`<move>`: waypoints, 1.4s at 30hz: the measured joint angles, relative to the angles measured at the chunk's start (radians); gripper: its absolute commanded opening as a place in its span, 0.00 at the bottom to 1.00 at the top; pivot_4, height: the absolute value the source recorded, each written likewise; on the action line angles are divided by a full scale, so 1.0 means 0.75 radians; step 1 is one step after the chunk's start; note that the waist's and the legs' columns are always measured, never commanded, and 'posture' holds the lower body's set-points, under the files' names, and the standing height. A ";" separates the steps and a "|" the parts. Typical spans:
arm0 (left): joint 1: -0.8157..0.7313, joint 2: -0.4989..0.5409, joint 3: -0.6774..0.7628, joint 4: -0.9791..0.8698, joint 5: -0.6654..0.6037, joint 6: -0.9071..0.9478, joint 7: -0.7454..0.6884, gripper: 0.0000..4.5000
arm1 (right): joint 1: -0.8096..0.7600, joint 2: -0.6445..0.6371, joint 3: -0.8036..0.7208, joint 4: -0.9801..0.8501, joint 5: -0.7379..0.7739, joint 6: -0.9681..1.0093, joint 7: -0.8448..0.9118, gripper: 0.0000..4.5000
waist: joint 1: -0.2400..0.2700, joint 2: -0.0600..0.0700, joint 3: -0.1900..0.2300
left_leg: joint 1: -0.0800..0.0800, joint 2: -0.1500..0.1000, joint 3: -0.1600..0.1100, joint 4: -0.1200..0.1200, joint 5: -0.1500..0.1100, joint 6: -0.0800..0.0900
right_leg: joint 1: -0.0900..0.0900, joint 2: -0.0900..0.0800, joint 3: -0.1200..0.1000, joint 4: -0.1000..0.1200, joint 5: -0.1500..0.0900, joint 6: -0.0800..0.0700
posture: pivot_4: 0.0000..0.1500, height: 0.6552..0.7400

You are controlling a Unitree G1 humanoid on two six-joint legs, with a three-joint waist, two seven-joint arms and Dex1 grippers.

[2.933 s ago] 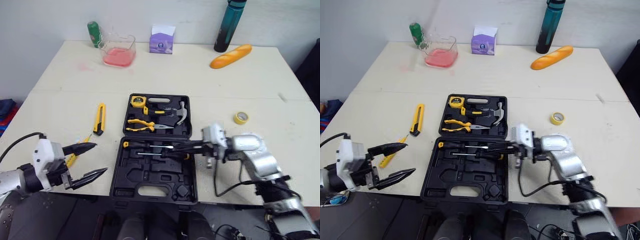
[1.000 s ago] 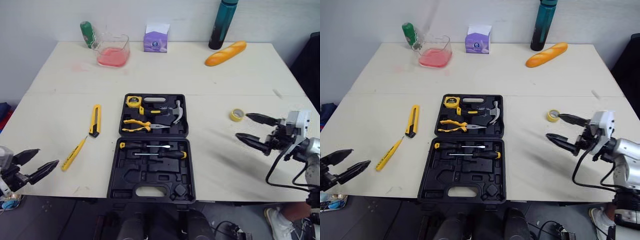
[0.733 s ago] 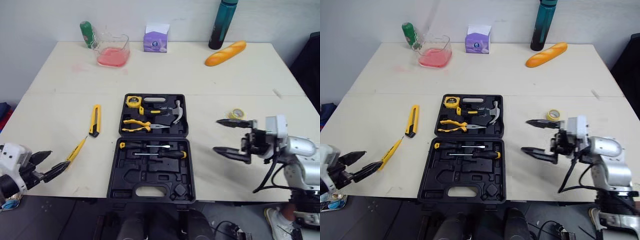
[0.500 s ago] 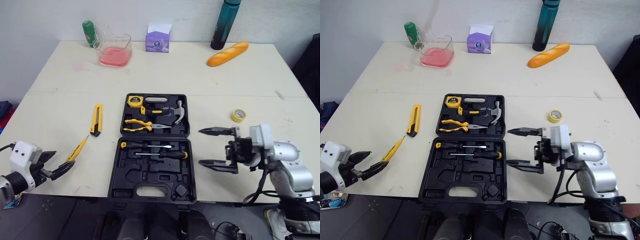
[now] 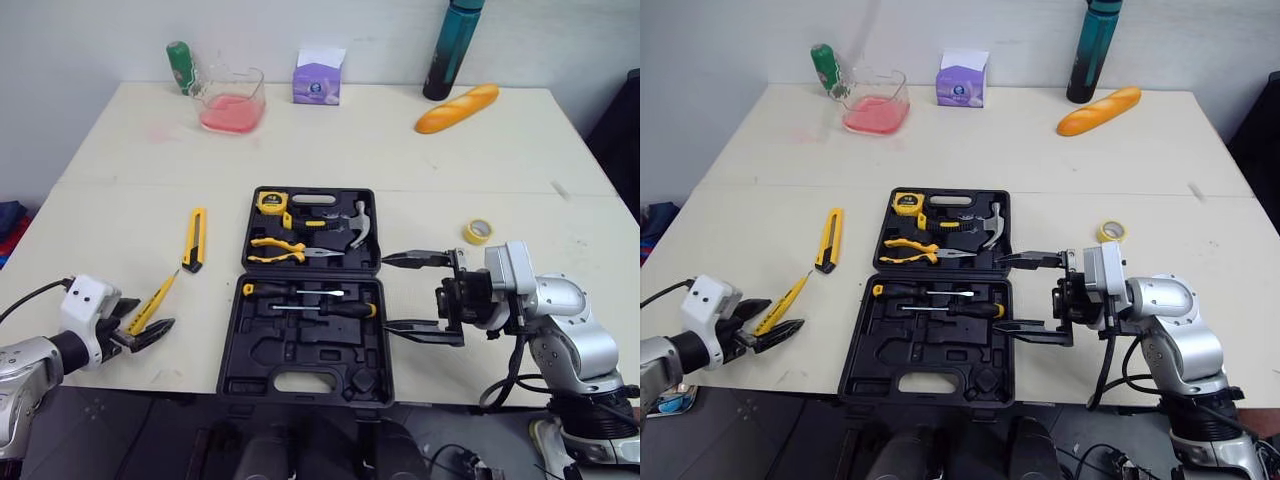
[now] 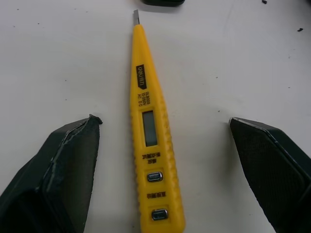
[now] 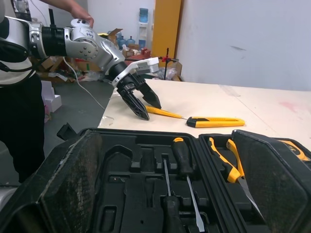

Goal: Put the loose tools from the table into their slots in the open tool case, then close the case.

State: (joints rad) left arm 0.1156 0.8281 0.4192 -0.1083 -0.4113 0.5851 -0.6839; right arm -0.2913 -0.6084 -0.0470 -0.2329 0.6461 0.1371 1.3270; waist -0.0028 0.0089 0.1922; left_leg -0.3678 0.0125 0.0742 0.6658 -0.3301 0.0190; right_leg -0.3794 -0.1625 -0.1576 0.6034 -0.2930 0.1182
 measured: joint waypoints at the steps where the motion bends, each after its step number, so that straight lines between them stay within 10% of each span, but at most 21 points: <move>1: -0.005 0.000 -0.005 0.002 0.002 0.007 0.004 1.00 | 0.000 0.000 0.000 0.000 0.000 0.000 -0.002 0.99 | 0.002 0.000 0.000 | 0.000 0.000 0.000 0.000 0.000 0.000 | 0.000 0.000 0.000 0.000 0.000 0.000 | 1.00 1.00; 11: -0.006 -0.010 -0.007 0.011 0.013 0.021 0.018 0.12 | 0.000 -0.003 0.000 0.001 -0.007 0.000 -0.017 1.00 | 0.002 0.001 0.000 | 0.001 0.000 0.000 0.000 0.000 0.000 | 0.000 0.000 0.000 0.001 0.000 0.000 | 1.00 1.00; 30: 0.069 0.054 0.169 -0.228 -0.089 -0.175 -0.254 0.12 | 0.072 -0.066 -0.052 0.003 -0.009 -0.001 -0.010 1.00 | 0.021 -0.004 0.001 | -0.002 0.000 0.000 0.001 0.000 0.000 | -0.002 -0.001 0.000 0.000 0.000 -0.001 | 1.00 1.00; 42: -0.333 0.246 -0.178 -0.444 -0.216 -0.035 -0.435 0.12 | 0.040 -0.132 -0.107 0.050 0.004 0.029 0.009 1.00 | 0.025 -0.004 0.002 | -0.002 0.001 0.002 0.001 0.001 -0.001 | -0.002 0.005 0.002 -0.001 0.000 0.000 | 1.00 1.00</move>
State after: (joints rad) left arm -0.1340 1.0126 0.2853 -0.4409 -0.5729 0.5588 -1.0099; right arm -0.2616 -0.7071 -0.1273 -0.1952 0.6488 0.1592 1.3340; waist 0.0162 0.0061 0.1937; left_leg -0.3695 0.0133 0.0756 0.6665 -0.3293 0.0183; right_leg -0.3810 -0.1592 -0.1563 0.6029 -0.2930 0.1179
